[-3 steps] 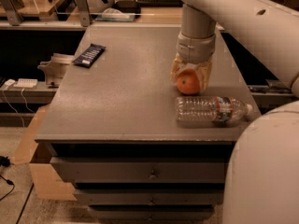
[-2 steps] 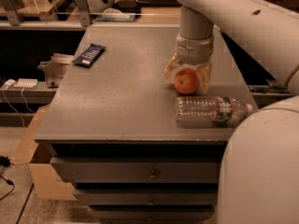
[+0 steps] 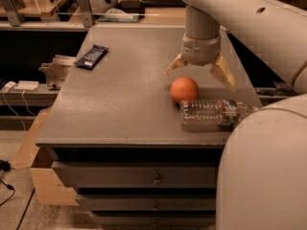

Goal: Move orange near water bottle

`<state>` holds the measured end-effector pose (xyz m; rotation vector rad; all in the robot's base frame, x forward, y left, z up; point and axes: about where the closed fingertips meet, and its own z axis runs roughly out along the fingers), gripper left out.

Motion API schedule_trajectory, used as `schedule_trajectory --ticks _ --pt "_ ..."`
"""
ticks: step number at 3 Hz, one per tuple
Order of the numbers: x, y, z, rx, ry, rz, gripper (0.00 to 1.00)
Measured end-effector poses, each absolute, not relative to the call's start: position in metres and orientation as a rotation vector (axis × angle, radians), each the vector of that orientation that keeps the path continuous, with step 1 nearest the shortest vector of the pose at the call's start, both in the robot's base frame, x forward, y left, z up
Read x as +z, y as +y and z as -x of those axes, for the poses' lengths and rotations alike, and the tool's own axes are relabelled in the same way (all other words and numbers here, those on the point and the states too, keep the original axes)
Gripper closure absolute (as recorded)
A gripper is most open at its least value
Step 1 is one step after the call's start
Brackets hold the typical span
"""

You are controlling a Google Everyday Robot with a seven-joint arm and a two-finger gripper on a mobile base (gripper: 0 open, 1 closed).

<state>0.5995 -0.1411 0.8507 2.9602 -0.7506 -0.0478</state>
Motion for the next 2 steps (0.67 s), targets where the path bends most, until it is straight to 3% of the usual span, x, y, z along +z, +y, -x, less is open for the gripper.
schedule_trajectory --ticks 2 --pt "0.905 -0.164 -0.602 0.092 -0.894 -2.997 0.00"
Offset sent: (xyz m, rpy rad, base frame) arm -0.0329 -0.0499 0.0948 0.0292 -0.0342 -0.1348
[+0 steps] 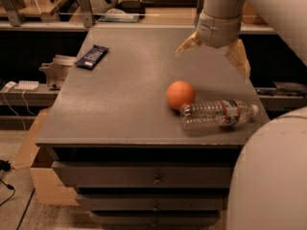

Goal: Move orange near water bottle

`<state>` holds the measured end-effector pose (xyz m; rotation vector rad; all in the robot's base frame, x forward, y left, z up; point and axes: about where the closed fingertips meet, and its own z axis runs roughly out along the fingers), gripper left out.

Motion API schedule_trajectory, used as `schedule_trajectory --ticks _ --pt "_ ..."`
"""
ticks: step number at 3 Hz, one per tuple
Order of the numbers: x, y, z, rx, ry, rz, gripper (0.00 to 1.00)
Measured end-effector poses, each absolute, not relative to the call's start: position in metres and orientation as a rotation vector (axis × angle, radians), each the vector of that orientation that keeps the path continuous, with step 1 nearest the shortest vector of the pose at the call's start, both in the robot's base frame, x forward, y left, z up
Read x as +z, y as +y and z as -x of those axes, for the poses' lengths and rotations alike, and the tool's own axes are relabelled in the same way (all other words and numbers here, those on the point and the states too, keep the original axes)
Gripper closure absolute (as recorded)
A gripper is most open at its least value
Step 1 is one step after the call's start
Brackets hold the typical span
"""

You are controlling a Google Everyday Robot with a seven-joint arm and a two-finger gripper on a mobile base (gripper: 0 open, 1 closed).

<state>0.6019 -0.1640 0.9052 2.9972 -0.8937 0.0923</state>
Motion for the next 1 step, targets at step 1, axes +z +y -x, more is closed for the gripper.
schedule_trajectory --ticks 1 --pt "0.9052 -0.1607 -0.6123 0.144 -0.898 -3.017 0.00"
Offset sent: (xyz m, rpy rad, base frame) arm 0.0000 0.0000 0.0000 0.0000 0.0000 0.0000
